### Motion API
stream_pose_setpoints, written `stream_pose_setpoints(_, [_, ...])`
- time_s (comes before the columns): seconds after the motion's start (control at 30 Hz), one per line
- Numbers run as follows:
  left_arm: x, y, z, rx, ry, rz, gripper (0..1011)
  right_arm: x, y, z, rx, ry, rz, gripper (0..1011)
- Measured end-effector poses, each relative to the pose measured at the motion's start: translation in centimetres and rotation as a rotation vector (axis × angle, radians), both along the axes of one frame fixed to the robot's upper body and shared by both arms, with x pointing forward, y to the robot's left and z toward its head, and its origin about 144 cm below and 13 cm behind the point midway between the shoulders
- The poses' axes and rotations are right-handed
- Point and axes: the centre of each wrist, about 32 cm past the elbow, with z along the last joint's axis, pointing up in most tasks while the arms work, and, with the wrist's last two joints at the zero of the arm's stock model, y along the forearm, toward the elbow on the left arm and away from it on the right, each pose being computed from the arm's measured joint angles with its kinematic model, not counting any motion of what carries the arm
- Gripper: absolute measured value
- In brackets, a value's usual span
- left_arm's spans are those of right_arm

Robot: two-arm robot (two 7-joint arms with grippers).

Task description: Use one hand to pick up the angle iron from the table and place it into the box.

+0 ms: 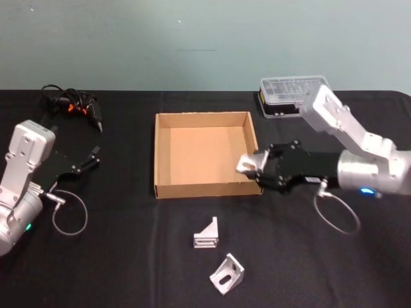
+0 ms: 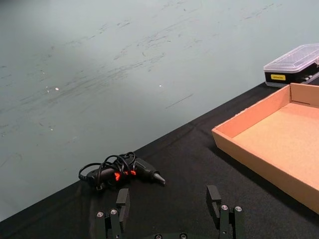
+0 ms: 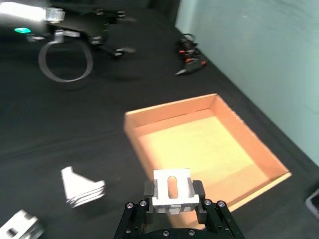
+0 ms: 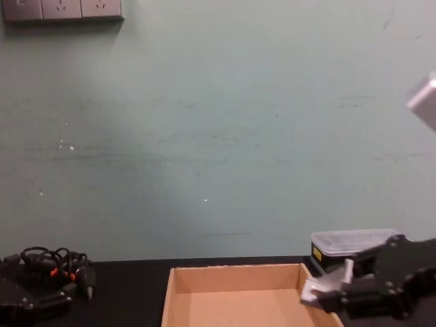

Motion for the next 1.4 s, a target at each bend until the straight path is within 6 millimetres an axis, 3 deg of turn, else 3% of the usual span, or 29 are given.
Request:
stream_pose_setpoints(0.6, [0.0, 0.0, 0.0, 0.0, 0.0, 0.0, 1011, 5.4, 4.8, -3.0, 0.036, 0.08, -0.226, 451])
stream_pose_setpoints(1.27, [0.0, 0.0, 0.0, 0.0, 0.0, 0.0, 1011, 6.0, 5.7, -5.0, -0.013, 0.137, -0.223, 451])
stream_pose_setpoints(1.4, [0.0, 0.0, 0.0, 0.0, 0.0, 0.0, 1012, 6.0, 5.7, -5.0, -0.018, 0.14, -0.219, 562])
